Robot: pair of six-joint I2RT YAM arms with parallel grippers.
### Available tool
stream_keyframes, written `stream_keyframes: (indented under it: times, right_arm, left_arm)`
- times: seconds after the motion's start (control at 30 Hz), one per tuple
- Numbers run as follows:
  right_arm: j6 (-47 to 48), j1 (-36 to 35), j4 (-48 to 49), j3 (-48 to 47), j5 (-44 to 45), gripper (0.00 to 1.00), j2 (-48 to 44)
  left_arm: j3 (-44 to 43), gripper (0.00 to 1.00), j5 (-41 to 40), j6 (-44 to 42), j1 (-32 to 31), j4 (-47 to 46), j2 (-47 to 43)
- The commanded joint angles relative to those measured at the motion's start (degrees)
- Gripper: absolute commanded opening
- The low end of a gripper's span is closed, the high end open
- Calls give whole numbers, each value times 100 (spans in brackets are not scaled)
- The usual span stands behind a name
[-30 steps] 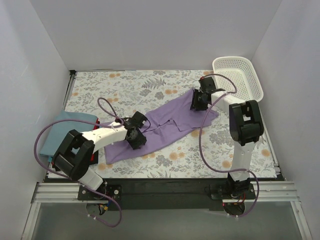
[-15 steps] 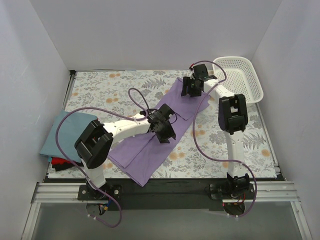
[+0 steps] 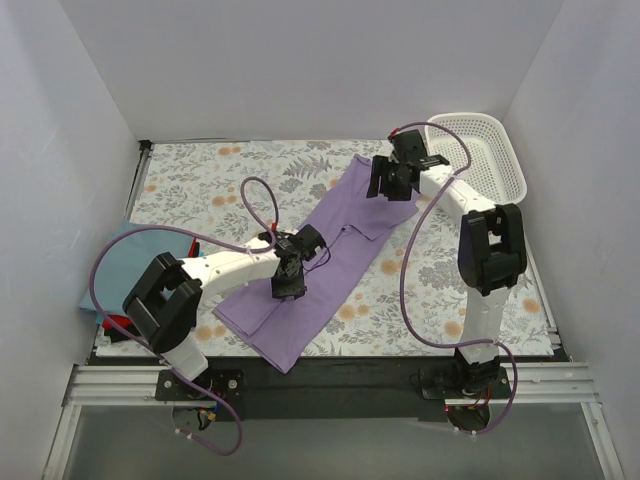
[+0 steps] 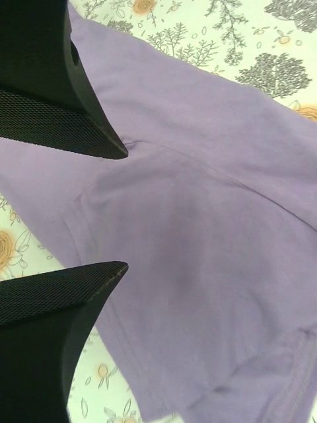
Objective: Fold and stack the t-shirts
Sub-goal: Fold the tshirt
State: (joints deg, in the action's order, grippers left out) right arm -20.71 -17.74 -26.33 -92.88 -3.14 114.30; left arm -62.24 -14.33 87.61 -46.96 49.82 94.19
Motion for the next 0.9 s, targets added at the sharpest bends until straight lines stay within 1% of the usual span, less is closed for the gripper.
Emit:
stream_keyframes:
  times: [0.0, 0.2, 0.37, 0.5, 0.6, 0.63, 0.67, 0.77, 0.87]
  right_arm:
    - [-170, -81, 128, 209, -2, 70, 197]
    - [-74, -90, 163, -186, -3, 69, 909]
    - [189, -46, -82, -818, 15, 69, 1637]
    - [409, 42, -223, -1678, -46, 69, 2148]
    - [533, 103, -390, -2189, -91, 70, 2570]
    - [629, 112, -443, -2582, -134, 70, 2684]
    - [690, 130, -470, -2751, -152, 71, 2868]
    - [928, 130, -505, -3296, -187, 74, 3141]
    - [1069, 174, -479, -3684, -398, 78, 3326]
  left_arm:
    - [194, 27, 70, -210, -190, 2, -297]
    - [326, 25, 386, -78, -577, -244, 160]
    - [195, 24, 1045, 194, -805, -587, 556]
    - [-384, 24, 1423, 423, -938, -719, 986]
    - [-692, 24, 1968, 546, -938, -938, 1320]
    - [-963, 24, 2047, 572, -938, -931, 1417]
    - [-1096, 24, 2231, 590, -938, -939, 1618]
    - [-1457, 24, 2451, 652, -938, -1000, 1804]
    - [-1624, 26, 2926, 774, -938, -1369, 1953]
